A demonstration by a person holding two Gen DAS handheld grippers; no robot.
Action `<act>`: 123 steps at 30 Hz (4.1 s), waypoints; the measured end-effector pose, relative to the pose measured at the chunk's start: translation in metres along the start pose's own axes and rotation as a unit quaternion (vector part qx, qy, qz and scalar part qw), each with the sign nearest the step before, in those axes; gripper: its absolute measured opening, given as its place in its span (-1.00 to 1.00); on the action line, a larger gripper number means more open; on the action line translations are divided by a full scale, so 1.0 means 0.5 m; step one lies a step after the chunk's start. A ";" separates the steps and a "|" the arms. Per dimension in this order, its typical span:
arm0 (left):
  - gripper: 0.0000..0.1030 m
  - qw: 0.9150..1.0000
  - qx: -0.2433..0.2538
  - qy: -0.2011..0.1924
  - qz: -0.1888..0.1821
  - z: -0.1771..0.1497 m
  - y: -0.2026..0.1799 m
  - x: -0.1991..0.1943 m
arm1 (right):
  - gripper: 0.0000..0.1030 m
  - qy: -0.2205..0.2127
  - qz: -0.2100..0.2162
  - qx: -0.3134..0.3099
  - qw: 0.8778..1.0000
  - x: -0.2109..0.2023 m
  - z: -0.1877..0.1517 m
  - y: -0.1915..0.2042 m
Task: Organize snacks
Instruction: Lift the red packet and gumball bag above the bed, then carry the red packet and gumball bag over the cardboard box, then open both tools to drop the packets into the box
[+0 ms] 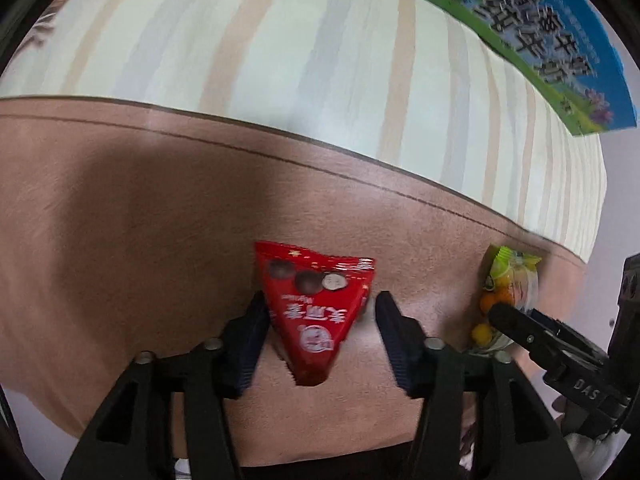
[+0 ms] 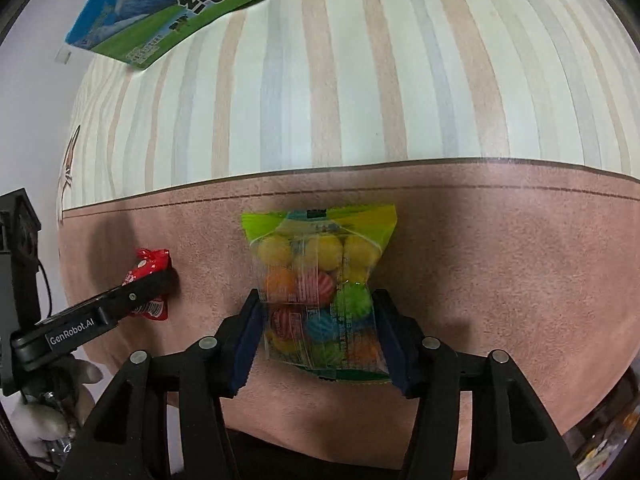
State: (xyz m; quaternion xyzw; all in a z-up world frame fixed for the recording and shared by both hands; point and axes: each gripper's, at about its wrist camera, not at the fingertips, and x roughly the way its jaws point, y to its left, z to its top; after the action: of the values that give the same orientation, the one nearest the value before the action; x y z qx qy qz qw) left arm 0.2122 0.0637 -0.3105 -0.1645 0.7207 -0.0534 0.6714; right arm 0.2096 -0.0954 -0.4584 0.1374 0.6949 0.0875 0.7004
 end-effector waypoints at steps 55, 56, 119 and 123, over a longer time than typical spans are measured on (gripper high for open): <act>-0.30 0.992 0.082 -0.097 0.019 -0.095 -0.265 -0.168 | -0.01 -0.091 0.012 -0.005 0.996 -0.196 -0.097 0.018; -0.30 0.991 0.086 -0.101 0.015 -0.084 -0.267 -0.177 | -0.01 -0.096 0.016 -0.004 0.995 -0.214 -0.095 0.016; 0.81 0.992 0.085 -0.061 0.068 0.709 -0.354 -0.189 | 0.92 -0.096 -0.071 -0.025 0.993 -0.233 0.700 0.068; 0.82 0.992 0.084 -0.068 0.068 0.701 -0.353 -0.200 | 0.93 -0.094 -0.084 -0.026 0.992 -0.237 0.699 0.065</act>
State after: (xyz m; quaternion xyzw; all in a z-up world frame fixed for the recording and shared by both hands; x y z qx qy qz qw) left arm 0.5911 -0.0208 -0.1956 -0.0608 0.6758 -0.0568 0.7323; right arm 0.5580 -0.1263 -0.3368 0.0680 0.6327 0.0331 0.7707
